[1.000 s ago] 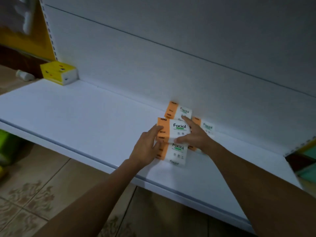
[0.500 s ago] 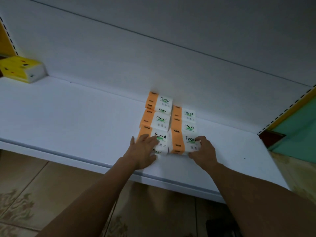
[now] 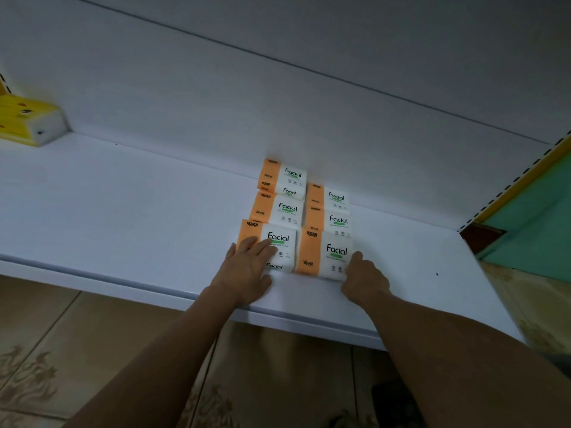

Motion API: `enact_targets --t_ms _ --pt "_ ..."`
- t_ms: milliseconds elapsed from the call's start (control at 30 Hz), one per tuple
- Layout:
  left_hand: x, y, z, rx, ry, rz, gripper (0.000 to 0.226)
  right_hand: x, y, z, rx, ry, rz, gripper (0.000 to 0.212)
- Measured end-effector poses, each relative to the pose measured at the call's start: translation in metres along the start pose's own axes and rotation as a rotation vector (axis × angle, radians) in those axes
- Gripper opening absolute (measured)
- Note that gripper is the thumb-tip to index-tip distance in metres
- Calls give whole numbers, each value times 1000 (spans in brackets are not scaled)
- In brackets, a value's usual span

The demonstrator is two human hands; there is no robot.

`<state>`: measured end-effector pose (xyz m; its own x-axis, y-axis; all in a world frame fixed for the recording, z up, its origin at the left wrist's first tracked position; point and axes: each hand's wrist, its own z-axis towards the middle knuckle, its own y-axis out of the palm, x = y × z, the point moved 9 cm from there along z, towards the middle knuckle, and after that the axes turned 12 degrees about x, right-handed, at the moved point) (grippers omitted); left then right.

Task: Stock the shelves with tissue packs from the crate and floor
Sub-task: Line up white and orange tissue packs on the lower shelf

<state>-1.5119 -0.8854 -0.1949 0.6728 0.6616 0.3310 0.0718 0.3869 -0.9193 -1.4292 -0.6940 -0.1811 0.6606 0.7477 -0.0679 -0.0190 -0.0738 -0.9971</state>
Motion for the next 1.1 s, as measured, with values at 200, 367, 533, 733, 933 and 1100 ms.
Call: enact_targets --t_ms 200,367,533,733,933,1100 --pt "0 -14 -11 168 100 51 48 5 -12 14 157 132 472 37" --pt "-10 -15 -36 251 133 120 49 10 16 16 13 346 696 44" --pt "-17 -8 -40 200 105 116 54 11 27 17 -77 507 843 24" --pt "-10 -11 -28 157 110 -30 56 7 22 25 32 471 749 38" --pt "-24 -20 -21 289 -138 -144 68 3 15 41 86 398 685 42" --pt "-27 -7 -22 184 -137 -182 71 -4 19 47 30 358 762 35"
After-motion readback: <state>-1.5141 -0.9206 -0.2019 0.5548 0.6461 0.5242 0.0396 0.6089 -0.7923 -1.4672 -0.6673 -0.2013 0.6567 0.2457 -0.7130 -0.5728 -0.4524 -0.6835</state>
